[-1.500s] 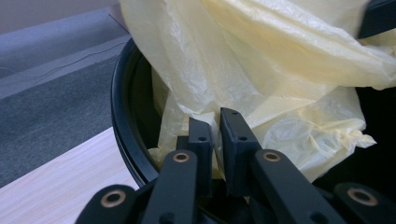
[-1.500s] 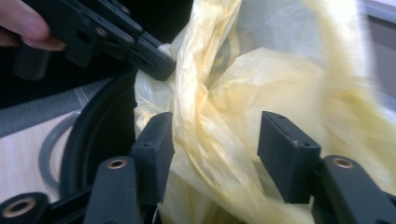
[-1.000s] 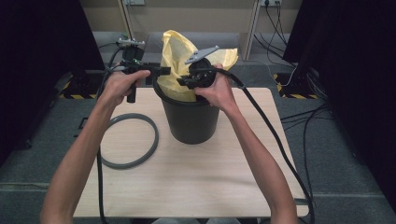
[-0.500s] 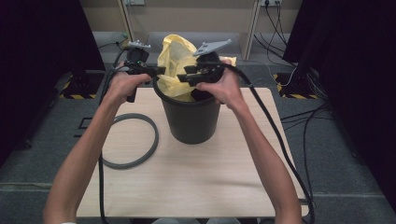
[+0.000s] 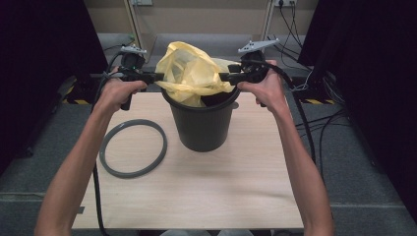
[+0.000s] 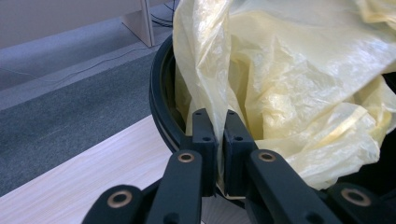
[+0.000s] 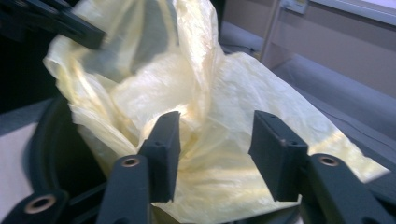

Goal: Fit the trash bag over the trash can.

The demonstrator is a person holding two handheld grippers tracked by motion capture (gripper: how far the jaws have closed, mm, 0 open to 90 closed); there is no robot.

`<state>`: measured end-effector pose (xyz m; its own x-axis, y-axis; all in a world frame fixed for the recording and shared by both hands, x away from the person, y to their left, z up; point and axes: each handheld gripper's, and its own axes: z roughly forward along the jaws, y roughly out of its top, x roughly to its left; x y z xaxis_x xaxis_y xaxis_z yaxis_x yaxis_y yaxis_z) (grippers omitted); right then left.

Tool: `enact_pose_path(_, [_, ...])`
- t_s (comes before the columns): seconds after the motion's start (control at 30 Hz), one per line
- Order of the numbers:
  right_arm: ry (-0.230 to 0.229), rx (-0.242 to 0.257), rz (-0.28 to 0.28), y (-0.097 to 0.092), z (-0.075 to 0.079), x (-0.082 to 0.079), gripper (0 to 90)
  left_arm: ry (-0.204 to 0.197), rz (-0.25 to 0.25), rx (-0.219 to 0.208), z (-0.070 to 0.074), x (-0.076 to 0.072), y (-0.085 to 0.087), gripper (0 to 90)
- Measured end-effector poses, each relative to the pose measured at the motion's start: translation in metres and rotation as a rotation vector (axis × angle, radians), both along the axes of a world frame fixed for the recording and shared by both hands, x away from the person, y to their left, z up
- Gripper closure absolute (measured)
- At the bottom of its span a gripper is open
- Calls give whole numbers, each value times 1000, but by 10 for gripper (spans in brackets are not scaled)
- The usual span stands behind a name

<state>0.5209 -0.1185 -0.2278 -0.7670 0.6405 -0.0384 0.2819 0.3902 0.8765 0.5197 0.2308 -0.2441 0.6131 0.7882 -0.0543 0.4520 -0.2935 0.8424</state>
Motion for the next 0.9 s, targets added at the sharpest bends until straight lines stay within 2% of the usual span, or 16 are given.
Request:
enact_pose_path(0.13, [26,-4,50,6,-1,-7,393,6,8,-7,-3,2,3,858])
enact_pose_path(0.2, [57,20,119,10,-4,-11,396,7,9,-10,-4,3,4,858])
enact_pose_path(0.3, [78,2,170,18,-9,-16,402,11,13,-8,-5,3,5,857])
enact_pose_path(0.37, [72,-20,179,23,-11,-17,511,12,13,-4,-6,3,6,857])
enact_pose_path(0.43, [55,-45,172,24,-13,-13,702,13,14,-5,-7,3,7,857])
enact_pose_path(0.5, [49,-44,134,22,-13,-6,822,14,12,3,-9,2,9,858])
enact_pose_path(0.57, [44,-34,97,18,-12,2,878,14,12,8,-10,2,10,858])
enact_pose_path(0.73, [21,28,-20,2,-3,24,900,10,18,18,-12,4,16,858])
enact_pose_path(0.9, [18,53,-127,-15,6,43,900,14,24,38,-16,5,24,858])
